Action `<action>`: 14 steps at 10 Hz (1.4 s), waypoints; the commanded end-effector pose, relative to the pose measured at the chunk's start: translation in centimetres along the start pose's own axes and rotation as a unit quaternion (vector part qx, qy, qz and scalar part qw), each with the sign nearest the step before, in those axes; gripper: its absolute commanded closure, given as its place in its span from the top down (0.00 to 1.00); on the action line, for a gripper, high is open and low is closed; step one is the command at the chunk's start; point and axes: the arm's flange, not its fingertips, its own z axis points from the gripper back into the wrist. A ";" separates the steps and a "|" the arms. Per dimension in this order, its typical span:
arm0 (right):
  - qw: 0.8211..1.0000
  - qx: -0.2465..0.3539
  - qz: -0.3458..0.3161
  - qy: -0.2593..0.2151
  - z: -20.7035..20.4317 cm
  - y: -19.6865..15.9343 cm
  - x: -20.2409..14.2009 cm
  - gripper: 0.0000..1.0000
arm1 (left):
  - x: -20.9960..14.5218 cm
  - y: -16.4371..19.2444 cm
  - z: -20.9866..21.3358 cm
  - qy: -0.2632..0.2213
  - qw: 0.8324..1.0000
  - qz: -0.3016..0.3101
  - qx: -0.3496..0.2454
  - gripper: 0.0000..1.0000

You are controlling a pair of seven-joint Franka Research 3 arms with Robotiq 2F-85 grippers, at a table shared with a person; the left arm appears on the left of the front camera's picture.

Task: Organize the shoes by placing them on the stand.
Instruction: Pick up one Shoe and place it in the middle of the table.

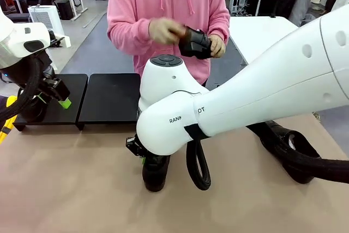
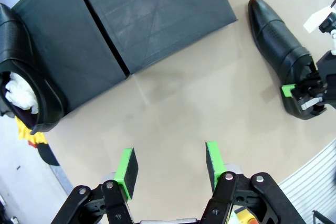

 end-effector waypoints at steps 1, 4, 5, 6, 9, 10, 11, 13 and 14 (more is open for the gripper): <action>1.000 0.004 -0.025 0.000 -0.3 0.3 0.2 0.20 | -0.1 0.2 0.1 -0.005 1.000 -0.003 -0.008 0.68; 0.998 0.031 -0.059 -0.006 2.1 -0.6 -0.2 0.76 | -0.1 0.2 0.1 -0.005 1.000 -0.003 -0.008 0.68; 0.997 0.043 -0.059 -0.007 3.2 -0.9 -0.4 0.94 | -0.1 0.2 0.1 -0.005 1.000 -0.003 -0.008 0.68; 0.996 0.061 -0.059 -0.011 5.1 -1.6 -1.1 1.00 | -0.1 0.2 0.1 -0.005 1.000 -0.003 -0.008 0.68; 0.983 0.131 -0.122 -0.026 10.4 -8.4 -2.2 1.00 | -0.1 0.2 0.1 -0.005 1.000 -0.003 -0.008 0.68; 0.993 0.078 -0.084 -0.013 7.8 -1.7 -0.4 1.00 | -0.1 0.2 0.1 -0.005 1.000 -0.003 -0.008 0.68; 0.993 0.078 -0.084 -0.013 7.8 -1.7 -0.4 1.00 | -0.1 0.2 0.1 -0.005 1.000 -0.003 -0.008 0.68; 0.993 0.078 -0.084 -0.013 7.8 -1.7 -0.4 1.00 | -0.1 0.2 0.1 -0.005 1.000 -0.003 -0.008 0.68; 0.993 0.078 -0.084 -0.013 7.8 -1.7 -0.4 1.00 | -0.1 0.2 0.1 -0.005 1.000 -0.003 -0.008 0.68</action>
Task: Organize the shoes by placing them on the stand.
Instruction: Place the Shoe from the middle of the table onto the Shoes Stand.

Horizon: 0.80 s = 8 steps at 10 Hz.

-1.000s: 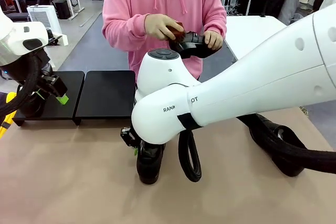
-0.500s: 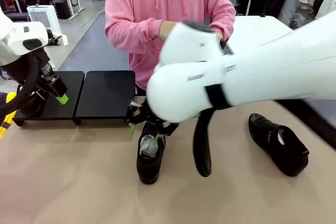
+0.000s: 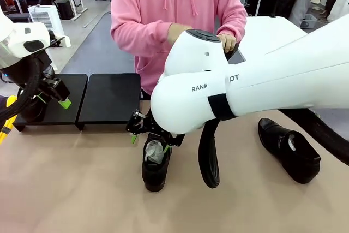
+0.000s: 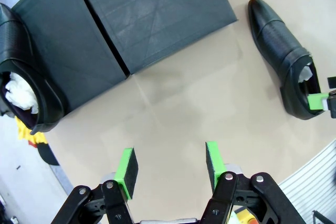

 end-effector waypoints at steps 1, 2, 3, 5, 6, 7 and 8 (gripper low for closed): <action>1.000 -0.004 -0.007 -0.010 0.5 0.9 0.4 1.00 | -0.1 0.2 0.1 -0.005 1.000 -0.003 -0.008 0.68; 1.000 -0.004 -0.007 -0.010 0.5 0.9 0.4 1.00 | -0.1 0.2 0.1 -0.005 1.000 -0.003 -0.008 0.68; 1.000 -0.004 -0.007 -0.010 0.5 0.9 0.4 1.00 | -0.1 0.2 0.1 -0.005 1.000 -0.003 -0.008 0.68; 0.999 0.026 0.004 -0.047 3.7 1.7 -1.1 1.00 | 0.0 0.0 0.0 0.000 1.000 0.000 0.000 0.68; 0.995 0.013 -0.042 -0.085 6.5 -0.3 -0.9 1.00 | -1.0 -3.5 -1.4 0.010 1.000 -0.025 -0.016 0.68; 0.990 -0.007 -0.097 -0.106 8.4 -3.0 -0.5 1.00 | -2.0 -7.7 -2.2 0.026 0.998 -0.036 -0.051 0.68; 0.982 -0.015 -0.147 -0.122 9.5 -5.3 0.1 1.00 | -2.9 -11.7 -2.4 0.041 0.996 -0.031 -0.067 0.68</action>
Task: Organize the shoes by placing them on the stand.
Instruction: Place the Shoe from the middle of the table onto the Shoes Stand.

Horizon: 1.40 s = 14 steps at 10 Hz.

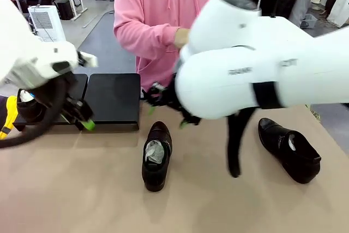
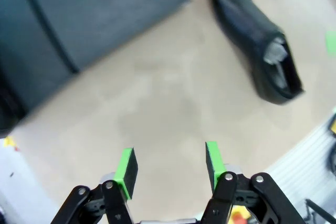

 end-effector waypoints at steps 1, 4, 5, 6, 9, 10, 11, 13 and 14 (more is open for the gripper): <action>0.994 -0.044 -0.088 -0.048 1.3 -3.5 0.7 1.00 | -1.2 -5.9 -0.5 0.020 0.998 0.027 -0.045 0.68; 0.995 -0.030 -0.080 -0.046 2.1 -4.8 2.2 1.00 | -0.5 -8.9 -2.9 0.037 0.986 0.158 -0.046 0.68; 0.995 -0.030 -0.080 -0.046 2.1 -4.8 2.2 1.00 | 0.3 -9.8 -4.2 0.040 0.984 0.167 -0.050 0.68; 0.995 -0.030 -0.080 -0.046 2.1 -4.8 2.2 1.00 | 1.3 -10.3 -5.8 0.046 0.982 0.179 -0.043 0.68; 0.995 -0.030 -0.080 -0.046 2.1 -4.8 2.2 1.00 | 4.2 -10.7 -10.2 0.068 0.972 0.212 -0.077 0.68; 0.995 -0.030 -0.080 -0.046 2.1 -4.8 2.2 1.00 | 4.9 -10.7 -11.2 0.072 0.970 0.221 -0.070 0.68; 0.995 -0.030 -0.080 -0.046 2.1 -4.8 2.2 1.00 | 5.3 -10.7 -11.9 0.075 0.969 0.228 -0.060 0.68; 0.995 -0.030 -0.080 -0.046 2.1 -4.8 2.2 1.00 | 5.9 -10.9 -13.5 0.079 0.969 0.230 -0.052 0.68; 0.995 -0.030 -0.080 -0.046 2.1 -4.8 2.2 1.00 | 6.1 -10.9 -14.1 0.073 0.970 0.229 -0.045 0.68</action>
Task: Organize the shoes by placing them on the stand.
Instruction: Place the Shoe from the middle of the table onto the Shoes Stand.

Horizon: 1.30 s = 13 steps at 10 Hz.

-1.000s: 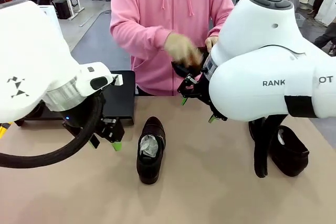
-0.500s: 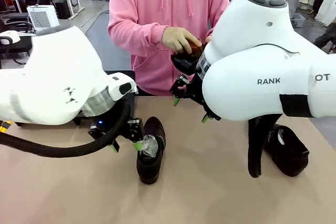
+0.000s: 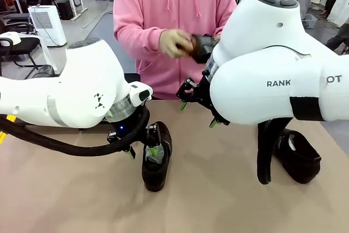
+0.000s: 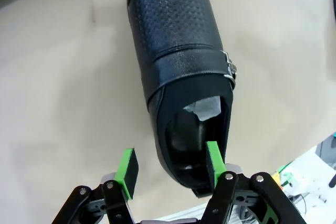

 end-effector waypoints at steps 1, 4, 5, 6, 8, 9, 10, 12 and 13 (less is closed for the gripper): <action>1.000 0.009 0.005 0.008 0.0 0.3 0.4 1.00 | 0.6 -0.7 -0.8 -0.017 0.999 0.004 0.030 0.68; 1.000 0.009 0.005 0.008 0.0 0.3 0.4 1.00 | 0.6 -0.4 -2.0 -0.017 0.998 -0.003 0.064 0.68; 1.000 0.009 0.005 0.008 0.0 0.3 0.4 1.00 | 0.7 -0.3 -2.3 -0.027 0.997 -0.005 0.075 0.57; 1.000 0.009 0.005 0.008 0.0 0.3 0.4 1.00 | 0.8 -0.2 -2.8 -0.033 0.995 -0.003 0.090 0.43; 1.000 0.009 0.005 0.008 0.0 0.3 0.4 1.00 | 0.9 -0.2 -2.9 -0.032 0.995 -0.006 0.093 0.13; 1.000 0.009 0.005 0.008 0.0 0.3 0.4 1.00 | 0.9 -0.2 -3.1 -0.026 0.995 -0.007 0.095 0.00; 1.000 0.009 0.005 0.008 0.0 0.3 0.4 1.00 | 0.9 -0.1 -3.4 -0.021 0.995 -0.008 0.098 0.00; 1.000 0.009 0.005 0.008 0.0 0.3 0.4 1.00 | 1.1 -0.1 -3.8 -0.009 0.996 -0.013 0.093 0.00; 1.000 0.009 0.005 0.008 0.0 0.3 0.4 1.00 | 1.0 0.0 -3.5 -0.002 0.997 -0.016 0.081 0.00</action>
